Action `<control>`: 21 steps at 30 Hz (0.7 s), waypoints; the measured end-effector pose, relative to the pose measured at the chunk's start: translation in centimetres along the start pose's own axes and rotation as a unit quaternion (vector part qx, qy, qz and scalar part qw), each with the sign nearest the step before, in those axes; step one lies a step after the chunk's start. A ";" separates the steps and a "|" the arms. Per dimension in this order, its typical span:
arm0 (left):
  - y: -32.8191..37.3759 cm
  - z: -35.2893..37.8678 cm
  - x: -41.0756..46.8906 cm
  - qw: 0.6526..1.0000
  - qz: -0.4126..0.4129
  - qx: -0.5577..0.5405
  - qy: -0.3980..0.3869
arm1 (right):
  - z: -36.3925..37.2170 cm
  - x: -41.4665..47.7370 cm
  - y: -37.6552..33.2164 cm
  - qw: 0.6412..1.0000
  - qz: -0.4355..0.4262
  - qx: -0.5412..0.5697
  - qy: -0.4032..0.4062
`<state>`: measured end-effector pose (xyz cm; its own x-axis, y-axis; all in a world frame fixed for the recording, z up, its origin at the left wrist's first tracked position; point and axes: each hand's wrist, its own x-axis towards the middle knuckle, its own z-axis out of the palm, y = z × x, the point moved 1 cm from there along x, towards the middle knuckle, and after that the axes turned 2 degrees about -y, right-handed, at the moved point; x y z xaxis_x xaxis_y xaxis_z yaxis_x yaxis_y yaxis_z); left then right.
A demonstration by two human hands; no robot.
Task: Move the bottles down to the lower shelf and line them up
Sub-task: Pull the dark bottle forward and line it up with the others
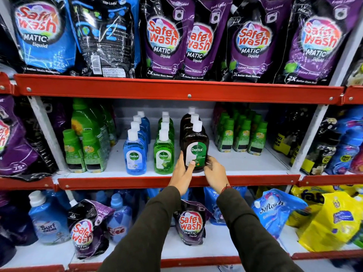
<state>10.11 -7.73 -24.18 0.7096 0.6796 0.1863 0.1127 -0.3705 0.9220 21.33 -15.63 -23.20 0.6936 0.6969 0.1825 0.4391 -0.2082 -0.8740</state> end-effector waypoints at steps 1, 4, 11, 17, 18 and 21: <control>-0.1 0.0 0.1 1.000 0.001 -0.001 -0.002 | 0.0 -0.2 -0.1 1.000 0.002 -0.001 0.002; -0.2 -0.1 0.2 1.000 -0.009 -0.005 -0.008 | 0.0 -0.3 -0.2 1.000 0.007 -0.002 -0.001; -0.5 -1.5 -3.0 0.982 0.126 -0.025 0.139 | 0.9 -2.6 -1.7 0.988 -0.043 0.067 0.131; -1.2 -4.8 -2.7 0.947 0.088 -0.095 0.296 | 5.4 -4.5 -4.4 0.988 -0.093 0.125 -0.004; -1.5 -5.3 -2.4 0.953 0.066 -0.112 0.275 | 6.2 -4.4 -4.8 0.988 -0.086 0.122 -0.030; -2.2 -6.4 -1.7 0.972 0.027 -0.112 0.206 | 7.4 -4.0 -5.8 0.990 -0.055 0.104 -0.079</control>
<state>4.21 -4.07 -24.37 0.3667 0.8755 0.3147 -0.1046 -0.2973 0.9490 11.85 -12.14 -22.21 0.5436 0.8090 0.2236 0.3682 0.0095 -0.9297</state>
